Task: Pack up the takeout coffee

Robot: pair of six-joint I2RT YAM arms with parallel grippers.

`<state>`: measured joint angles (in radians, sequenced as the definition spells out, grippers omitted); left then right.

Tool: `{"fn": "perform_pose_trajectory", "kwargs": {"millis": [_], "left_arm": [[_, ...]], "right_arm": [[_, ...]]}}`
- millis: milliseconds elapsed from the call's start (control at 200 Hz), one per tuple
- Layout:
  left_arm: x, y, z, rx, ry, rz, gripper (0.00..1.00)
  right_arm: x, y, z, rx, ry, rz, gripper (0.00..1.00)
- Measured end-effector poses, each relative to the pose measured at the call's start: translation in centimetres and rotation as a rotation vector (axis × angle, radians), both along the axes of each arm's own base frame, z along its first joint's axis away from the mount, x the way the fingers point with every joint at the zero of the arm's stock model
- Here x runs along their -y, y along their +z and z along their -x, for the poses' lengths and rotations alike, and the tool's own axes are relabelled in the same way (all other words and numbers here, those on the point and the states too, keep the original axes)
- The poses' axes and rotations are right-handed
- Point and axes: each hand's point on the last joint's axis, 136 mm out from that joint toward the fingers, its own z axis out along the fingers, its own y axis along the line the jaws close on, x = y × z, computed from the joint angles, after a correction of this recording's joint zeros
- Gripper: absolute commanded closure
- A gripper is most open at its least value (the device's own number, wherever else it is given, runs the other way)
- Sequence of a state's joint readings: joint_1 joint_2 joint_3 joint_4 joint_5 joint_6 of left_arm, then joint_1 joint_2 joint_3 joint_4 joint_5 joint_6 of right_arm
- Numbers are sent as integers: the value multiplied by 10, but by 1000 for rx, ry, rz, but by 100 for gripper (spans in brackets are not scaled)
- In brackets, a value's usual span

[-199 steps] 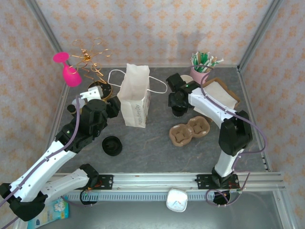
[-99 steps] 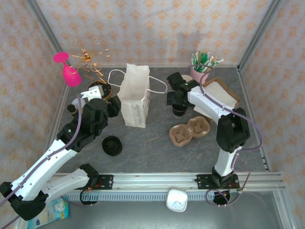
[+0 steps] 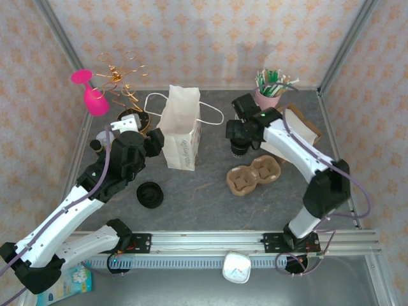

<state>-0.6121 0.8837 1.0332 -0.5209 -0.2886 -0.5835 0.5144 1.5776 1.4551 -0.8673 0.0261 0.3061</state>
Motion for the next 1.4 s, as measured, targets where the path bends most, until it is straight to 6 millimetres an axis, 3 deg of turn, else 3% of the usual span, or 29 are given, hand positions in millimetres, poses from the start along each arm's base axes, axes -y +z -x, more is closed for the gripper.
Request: {"fn": "perform_pose_trajectory", "kwargs": {"millis": [85,165,340,470,570,831,1056,1221,1401], "left_arm": [[7,3,3,6,-47,18,37],[9,6,8,18,-78,25,35],[16,0,12,6,-132,26,34],[21,-10,12,-19,-160,17,33],[23,-15,12,-27,-169,9,33],[25,-15,11,-23,-177,14,32],[25,-25,11,-42,-176,3,32],[25,-26,11,-43,-177,-1,32],[25,-27,10,-47,-176,-9,31]], "right_arm": [[11,6,19,9,-11,-12,7],[20,-2,39,-15,-14,-12,10],[34,-47,84,-142,-1,-10,16],[42,-74,105,-207,-1,3,19],[40,-84,107,-219,5,-5,18],[30,-104,89,-209,15,-7,21],[40,-128,107,-268,5,23,24],[40,-126,119,-271,-21,-2,25],[24,-123,136,-281,-49,-18,28]]}}
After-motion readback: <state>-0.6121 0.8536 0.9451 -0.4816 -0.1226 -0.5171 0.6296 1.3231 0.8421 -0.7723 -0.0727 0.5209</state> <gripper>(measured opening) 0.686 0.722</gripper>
